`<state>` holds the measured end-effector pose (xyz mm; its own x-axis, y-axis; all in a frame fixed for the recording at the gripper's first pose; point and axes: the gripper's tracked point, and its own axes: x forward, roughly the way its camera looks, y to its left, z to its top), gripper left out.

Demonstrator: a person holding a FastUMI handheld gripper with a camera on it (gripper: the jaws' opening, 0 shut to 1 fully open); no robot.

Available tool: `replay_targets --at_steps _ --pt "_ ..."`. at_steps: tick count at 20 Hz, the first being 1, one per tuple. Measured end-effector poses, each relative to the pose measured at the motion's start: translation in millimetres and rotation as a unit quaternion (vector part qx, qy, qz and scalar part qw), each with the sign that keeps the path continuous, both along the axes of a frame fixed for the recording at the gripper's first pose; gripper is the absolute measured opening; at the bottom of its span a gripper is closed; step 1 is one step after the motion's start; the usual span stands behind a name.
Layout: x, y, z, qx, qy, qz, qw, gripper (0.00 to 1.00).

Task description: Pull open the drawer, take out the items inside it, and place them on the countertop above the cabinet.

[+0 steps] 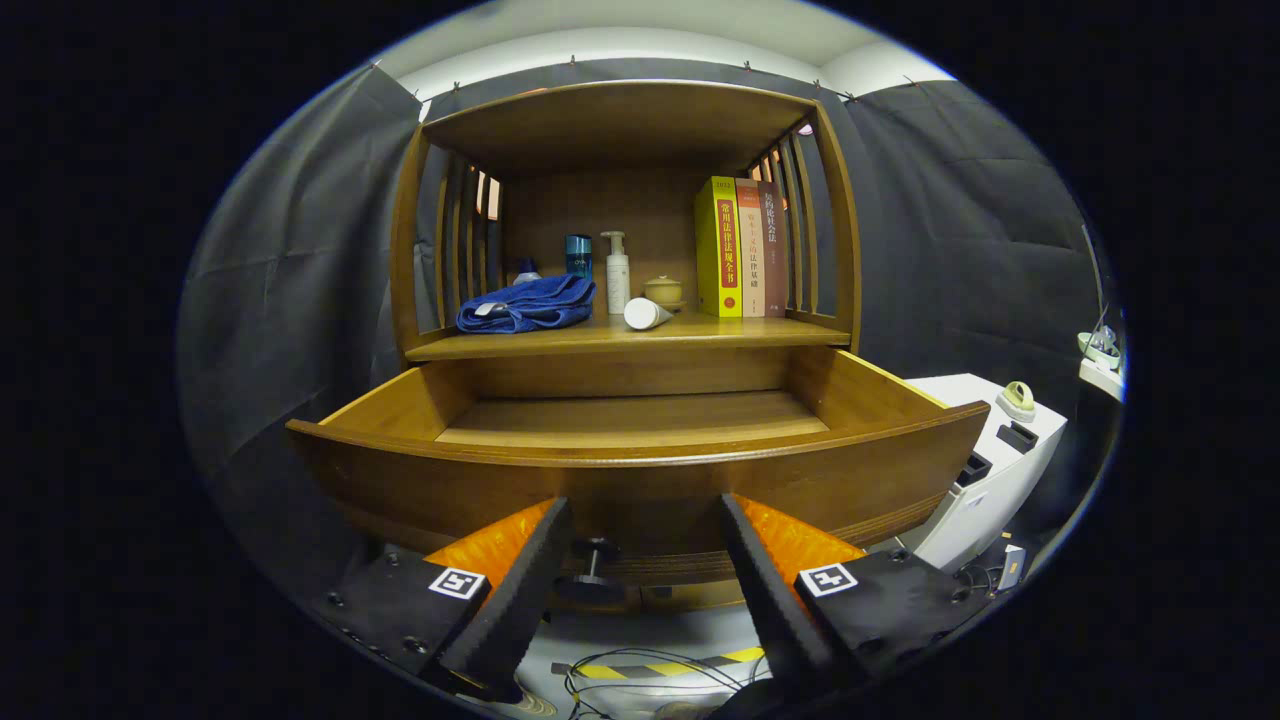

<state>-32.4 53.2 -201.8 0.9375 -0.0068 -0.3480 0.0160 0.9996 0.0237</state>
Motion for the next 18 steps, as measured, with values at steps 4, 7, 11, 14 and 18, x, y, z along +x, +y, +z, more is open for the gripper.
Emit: replay_targets --at_steps 4,7,11,14,18 --pt "26 -1 2 0.000 -0.002 0.002 1.000 0.98" --pt "48 0 8 -0.005 -0.013 0.004 1.000 0.98" --pt "76 0 6 -0.018 -0.014 0.002 1.000 0.98" --pt "96 0 5 -0.016 -0.014 0.002 1.000 0.98" --pt "120 0 3 -0.013 -0.015 0.002 1.000 0.98"
